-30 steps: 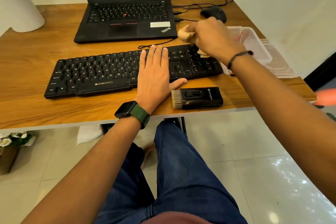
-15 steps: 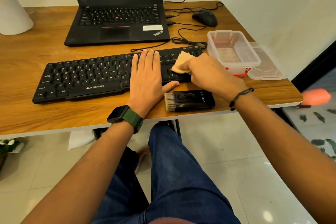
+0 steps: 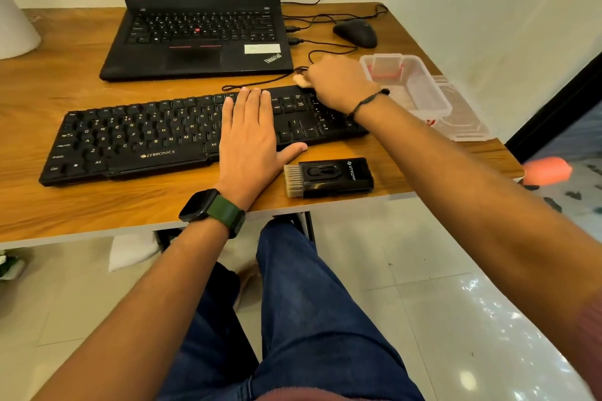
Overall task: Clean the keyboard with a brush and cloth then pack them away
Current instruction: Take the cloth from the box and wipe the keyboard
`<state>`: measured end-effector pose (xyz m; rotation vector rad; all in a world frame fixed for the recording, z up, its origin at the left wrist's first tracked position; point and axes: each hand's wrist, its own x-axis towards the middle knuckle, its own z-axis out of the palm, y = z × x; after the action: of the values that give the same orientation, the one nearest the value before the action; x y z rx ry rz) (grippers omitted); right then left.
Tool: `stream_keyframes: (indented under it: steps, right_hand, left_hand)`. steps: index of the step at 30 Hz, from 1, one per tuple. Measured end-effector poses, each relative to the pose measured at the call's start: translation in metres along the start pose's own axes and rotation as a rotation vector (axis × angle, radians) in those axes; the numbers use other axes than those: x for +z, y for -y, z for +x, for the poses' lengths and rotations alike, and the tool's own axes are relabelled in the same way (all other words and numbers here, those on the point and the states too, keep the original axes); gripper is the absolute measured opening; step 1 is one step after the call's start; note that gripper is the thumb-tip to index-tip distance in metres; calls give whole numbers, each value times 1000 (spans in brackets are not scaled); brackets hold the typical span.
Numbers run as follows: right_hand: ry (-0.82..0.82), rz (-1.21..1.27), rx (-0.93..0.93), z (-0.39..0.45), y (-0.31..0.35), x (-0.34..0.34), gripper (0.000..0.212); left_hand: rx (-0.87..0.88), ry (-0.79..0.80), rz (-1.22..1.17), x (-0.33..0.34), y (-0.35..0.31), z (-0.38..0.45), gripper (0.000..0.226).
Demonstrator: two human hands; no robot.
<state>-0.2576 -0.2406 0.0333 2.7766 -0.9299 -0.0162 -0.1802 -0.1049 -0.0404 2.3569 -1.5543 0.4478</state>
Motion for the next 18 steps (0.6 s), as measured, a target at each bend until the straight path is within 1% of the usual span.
stream_keyframes:
  steps: [5, 8, 10, 12, 14, 16, 18]
  right_hand:
    - [-48, 12, 87, -27, 8, 9, 30]
    - [12, 79, 62, -46, 13, 1, 34]
    - [27, 152, 95, -50, 9, -11, 37]
    - [-48, 180, 159, -44, 2, -23, 37]
    - [-136, 153, 199, -31, -3, -28, 36]
    - [-147, 105, 177, -16, -4, -23, 36]
    - [-83, 65, 112, -8, 1, -11, 36]
  left_hand:
    - [9, 5, -6, 0, 0, 1, 94]
    - [14, 0, -13, 0, 0, 1, 94]
    - [16, 1, -8, 0, 0, 1, 94]
    - [16, 1, -12, 0, 0, 1, 93]
    - [12, 5, -13, -1, 0, 1, 93]
    - [7, 9, -8, -2, 0, 1, 93]
    - [0, 9, -11, -2, 0, -1, 93]
